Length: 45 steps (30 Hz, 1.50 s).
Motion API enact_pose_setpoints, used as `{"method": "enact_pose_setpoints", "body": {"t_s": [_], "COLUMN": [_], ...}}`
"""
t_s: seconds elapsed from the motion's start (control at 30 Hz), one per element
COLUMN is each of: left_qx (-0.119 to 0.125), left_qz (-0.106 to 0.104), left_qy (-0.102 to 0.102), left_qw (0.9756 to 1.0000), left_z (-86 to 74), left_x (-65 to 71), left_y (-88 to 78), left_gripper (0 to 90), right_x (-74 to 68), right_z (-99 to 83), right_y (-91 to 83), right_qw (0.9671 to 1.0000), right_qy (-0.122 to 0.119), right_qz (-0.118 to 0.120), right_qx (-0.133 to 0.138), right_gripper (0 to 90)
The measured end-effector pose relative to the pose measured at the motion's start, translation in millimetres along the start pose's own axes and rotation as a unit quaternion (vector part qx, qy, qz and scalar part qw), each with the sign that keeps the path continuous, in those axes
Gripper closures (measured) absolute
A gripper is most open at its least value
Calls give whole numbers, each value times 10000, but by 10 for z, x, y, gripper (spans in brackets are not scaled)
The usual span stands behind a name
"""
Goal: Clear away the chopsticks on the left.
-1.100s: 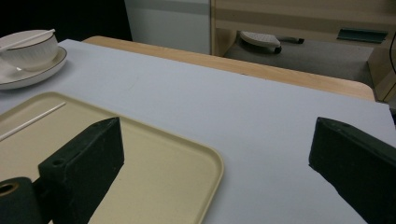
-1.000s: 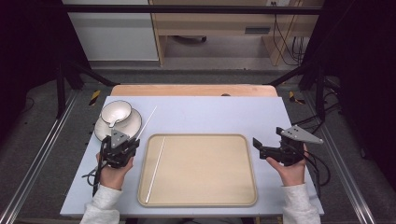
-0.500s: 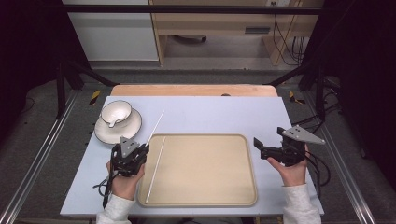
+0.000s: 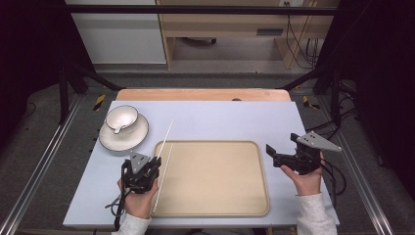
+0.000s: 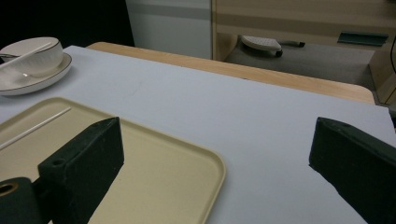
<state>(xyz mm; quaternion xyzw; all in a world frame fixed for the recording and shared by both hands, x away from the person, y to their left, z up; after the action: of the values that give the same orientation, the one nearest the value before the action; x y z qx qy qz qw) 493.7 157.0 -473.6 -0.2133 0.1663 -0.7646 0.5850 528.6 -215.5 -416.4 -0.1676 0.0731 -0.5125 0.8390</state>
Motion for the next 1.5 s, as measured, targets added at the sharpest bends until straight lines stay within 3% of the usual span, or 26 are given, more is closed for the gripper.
{"method": "enact_pose_setpoints", "body": {"t_s": [0.17, 0.5, 0.9, 1.5], "left_qx": [-3, 54, -154, -530], "left_qz": [-19, -29, 24, 193], "left_qy": [-154, -329, -466, -367], "left_qw": [9999, 9994, 9988, 9977], "left_z": [-138, -265, -513, -723], "left_x": [55, 172, 219, 233], "left_y": [7, 42, 141, 237], "left_gripper": [842, 843, 842, 841], "right_x": [-19, -33, -59, -73], "right_z": [-10, -25, -47, -62], "right_y": [19, 39, 72, 90], "right_qw": [10000, 10000, 9999, 9998], "right_qy": [-6, -32, -47, -50], "right_qz": [25, 41, 69, 79], "right_qx": [-26, -62, -116, -159], "right_gripper": [35, 35, 35, 35]}}
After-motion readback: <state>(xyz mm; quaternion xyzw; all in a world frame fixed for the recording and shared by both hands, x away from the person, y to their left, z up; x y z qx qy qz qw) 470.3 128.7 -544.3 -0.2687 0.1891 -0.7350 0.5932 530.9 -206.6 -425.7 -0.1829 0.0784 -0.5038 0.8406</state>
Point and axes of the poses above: each handheld gripper's, and its own axes: y roughly forward along the jaws, z roughly out of its top, x roughly to its right, the point moved 10 cm from there along y, roughly forward along the jaws, and after that the axes turned 6 degrees about -y, right-handed, at the moved point
